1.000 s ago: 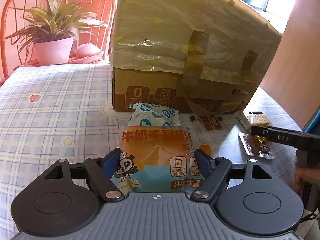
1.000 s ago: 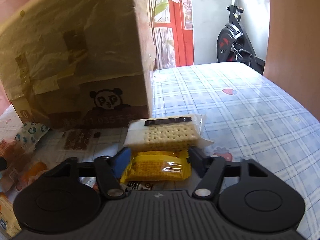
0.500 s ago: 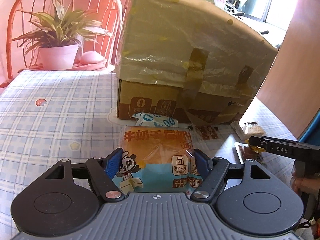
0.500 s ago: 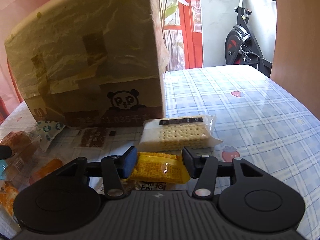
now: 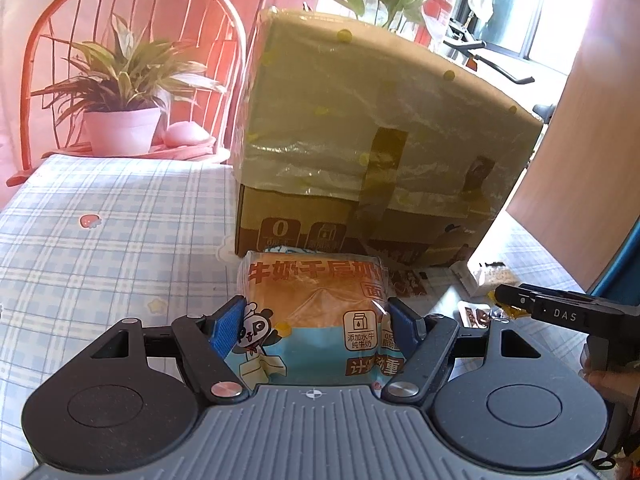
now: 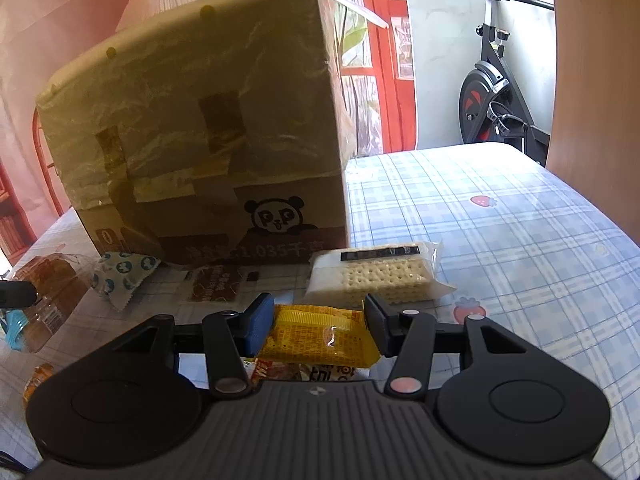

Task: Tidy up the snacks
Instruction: 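Grasp the bread pack with the left gripper while the right grasps a yellow packet, then lift the bread pack and yellow packet and carry them over the box, then open both grippers to drop the packs into the box, then move both grippers back down toward the remaining snacks on the table, then grasp the orange-print bread roll with the left gripper while the right approaches a sausage packet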

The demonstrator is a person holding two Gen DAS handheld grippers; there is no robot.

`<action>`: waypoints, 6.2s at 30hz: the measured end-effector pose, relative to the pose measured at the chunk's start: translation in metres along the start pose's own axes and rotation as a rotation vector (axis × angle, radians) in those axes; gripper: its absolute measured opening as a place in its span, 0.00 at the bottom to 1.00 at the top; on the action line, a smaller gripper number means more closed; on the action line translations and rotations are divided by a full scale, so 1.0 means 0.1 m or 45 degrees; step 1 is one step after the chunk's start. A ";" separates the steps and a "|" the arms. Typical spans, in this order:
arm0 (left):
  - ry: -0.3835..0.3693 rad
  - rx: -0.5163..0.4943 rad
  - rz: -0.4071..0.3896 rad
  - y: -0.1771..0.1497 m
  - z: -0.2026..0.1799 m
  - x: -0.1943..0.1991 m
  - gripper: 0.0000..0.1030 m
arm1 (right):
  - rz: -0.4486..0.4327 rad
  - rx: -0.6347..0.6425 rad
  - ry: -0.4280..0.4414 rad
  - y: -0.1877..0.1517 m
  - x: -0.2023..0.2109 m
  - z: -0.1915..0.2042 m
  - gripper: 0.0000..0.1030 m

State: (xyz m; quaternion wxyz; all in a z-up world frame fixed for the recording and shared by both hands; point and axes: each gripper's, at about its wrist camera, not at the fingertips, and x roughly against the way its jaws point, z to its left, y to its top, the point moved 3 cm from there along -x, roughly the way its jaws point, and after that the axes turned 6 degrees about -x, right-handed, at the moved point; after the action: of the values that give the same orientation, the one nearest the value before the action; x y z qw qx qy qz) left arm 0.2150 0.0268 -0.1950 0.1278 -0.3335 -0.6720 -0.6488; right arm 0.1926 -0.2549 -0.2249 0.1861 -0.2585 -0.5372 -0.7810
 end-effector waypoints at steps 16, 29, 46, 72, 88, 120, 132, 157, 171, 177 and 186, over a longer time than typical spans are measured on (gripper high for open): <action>0.017 0.013 -0.081 0.14 -0.04 0.20 0.75 | -0.083 0.048 0.100 0.15 0.23 0.22 0.51; 0.014 -0.006 -0.181 0.41 -0.09 0.43 0.75 | -0.175 0.075 0.211 0.41 0.48 0.41 0.51; -0.051 -0.123 -0.410 1.54 -0.50 0.63 0.75 | -0.422 0.204 0.328 1.42 0.84 0.73 0.51; -0.022 -0.144 -0.241 2.23 -0.55 -0.54 0.82 | -0.340 0.165 0.239 1.90 -0.09 0.55 0.63; 0.050 -0.113 -0.292 1.81 -0.40 0.28 0.84 | -0.337 0.154 0.243 1.55 0.46 0.63 0.63; 0.161 -0.021 -0.084 0.47 -0.20 0.49 0.84 | -0.172 0.097 0.175 0.46 0.68 0.26 0.63; 0.087 0.082 0.046 -0.05 -0.15 0.34 0.86 | -0.078 0.120 0.182 0.07 0.44 0.23 0.63; 0.051 -0.013 0.302 -0.62 -0.39 0.06 0.86 | 0.066 0.104 0.201 -0.52 0.32 0.35 0.63; 0.218 0.134 0.324 -0.55 0.03 -0.07 0.86 | 0.087 0.108 0.199 -0.55 0.26 0.34 0.63; 0.263 0.149 0.275 -0.36 0.13 -0.33 0.86 | 0.093 0.110 0.188 -0.57 0.24 0.33 0.63; 0.096 0.234 0.206 -0.17 -0.07 -0.20 0.86 | 0.068 0.082 0.176 -0.55 0.28 0.28 0.63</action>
State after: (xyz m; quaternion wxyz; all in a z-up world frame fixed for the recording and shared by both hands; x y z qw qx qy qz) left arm 0.2173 0.0160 -0.2195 0.2349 -0.3487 -0.6941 -0.5843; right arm 0.1445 -0.2100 -0.2411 0.2517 -0.2120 -0.5406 -0.7742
